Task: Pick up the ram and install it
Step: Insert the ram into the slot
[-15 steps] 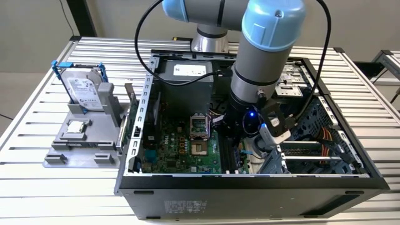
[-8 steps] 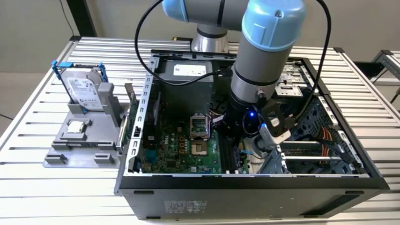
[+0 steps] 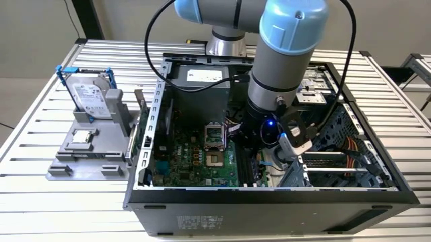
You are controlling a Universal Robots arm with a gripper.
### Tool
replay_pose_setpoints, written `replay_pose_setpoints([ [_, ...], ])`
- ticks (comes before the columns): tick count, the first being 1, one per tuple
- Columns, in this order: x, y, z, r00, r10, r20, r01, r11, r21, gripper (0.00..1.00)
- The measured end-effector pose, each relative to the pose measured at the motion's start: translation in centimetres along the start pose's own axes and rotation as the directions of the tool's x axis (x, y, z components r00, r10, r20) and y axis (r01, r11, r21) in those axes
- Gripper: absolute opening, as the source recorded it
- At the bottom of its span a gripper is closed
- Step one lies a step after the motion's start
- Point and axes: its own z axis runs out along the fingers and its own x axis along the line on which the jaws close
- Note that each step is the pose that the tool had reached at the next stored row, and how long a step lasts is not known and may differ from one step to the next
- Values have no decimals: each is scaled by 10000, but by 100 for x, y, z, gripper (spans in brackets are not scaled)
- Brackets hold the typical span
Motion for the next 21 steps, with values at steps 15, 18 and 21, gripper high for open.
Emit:
replay_pose_setpoints([
  [15, 5, 0, 44, 9998, 198, -1, -198, 9998, 8, 0],
  [18, 4, 0, 45, 9998, 199, -2, -199, 9998, 9, 0],
  [21, 4, 1, 47, 9998, 200, -1, -200, 9998, 2, 100],
])
